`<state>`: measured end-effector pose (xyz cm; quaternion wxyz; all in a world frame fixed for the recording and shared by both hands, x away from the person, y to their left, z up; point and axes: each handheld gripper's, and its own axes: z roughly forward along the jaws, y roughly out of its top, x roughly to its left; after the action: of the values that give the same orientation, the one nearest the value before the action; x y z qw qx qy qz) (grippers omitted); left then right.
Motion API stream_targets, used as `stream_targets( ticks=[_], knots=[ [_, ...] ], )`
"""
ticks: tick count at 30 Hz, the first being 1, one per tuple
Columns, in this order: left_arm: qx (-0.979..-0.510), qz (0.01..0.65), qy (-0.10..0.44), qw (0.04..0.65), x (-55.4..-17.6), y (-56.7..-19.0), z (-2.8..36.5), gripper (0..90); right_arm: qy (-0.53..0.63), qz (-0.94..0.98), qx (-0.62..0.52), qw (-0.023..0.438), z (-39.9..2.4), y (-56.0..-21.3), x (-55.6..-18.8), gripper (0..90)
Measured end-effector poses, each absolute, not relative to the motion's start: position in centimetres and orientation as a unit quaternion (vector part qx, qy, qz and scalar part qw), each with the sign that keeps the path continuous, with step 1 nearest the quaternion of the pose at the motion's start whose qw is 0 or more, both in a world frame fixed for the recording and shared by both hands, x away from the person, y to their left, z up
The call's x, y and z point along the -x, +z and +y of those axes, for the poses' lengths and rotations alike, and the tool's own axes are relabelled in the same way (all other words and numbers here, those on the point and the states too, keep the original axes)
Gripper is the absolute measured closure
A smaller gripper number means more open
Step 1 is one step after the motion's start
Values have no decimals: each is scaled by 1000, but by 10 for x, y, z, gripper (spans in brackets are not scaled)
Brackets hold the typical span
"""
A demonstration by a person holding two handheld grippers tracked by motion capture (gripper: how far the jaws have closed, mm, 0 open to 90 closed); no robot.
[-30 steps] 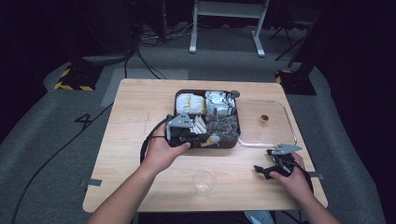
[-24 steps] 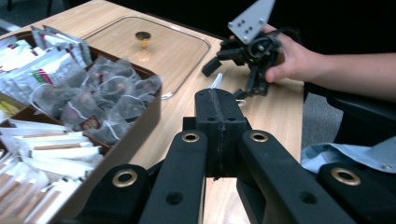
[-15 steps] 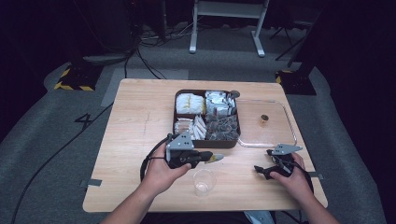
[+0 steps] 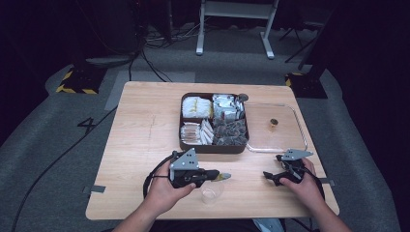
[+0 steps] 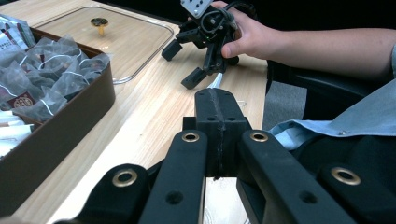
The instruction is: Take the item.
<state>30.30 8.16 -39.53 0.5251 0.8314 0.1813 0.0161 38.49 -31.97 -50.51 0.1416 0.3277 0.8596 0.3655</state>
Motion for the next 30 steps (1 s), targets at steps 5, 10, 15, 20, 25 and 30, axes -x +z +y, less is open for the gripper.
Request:
stream_targets(
  ticks=[5, 10, 15, 20, 25, 30],
  knots=[
    [-831, 184, 9, 525, -300, -402, 81, 900, 366, 860, -328, 142, -320, -505, -385, 54],
    [-833, 182, 9, 522, -298, -407, 82, 900, 365, 860, -328, 142, -320, -505, -385, 54],
    [-843, 182, -4, 507, -298, -412, 83, 900, 365, 860, -328, 142, -320, -505, -385, 54],
    [-849, 194, -16, 492, -295, -418, 77, 504, 366, 860, -328, 142, -320, -505, -385, 54],
    [-837, 197, -9, 510, -298, -415, 82, 485, 366, 860, -328, 142, -320, -505, -385, 54],
    [-835, 206, 7, 510, -300, -412, 88, 473, 366, 860, -328, 142, -320, -505, -385, 54]
  ],
)
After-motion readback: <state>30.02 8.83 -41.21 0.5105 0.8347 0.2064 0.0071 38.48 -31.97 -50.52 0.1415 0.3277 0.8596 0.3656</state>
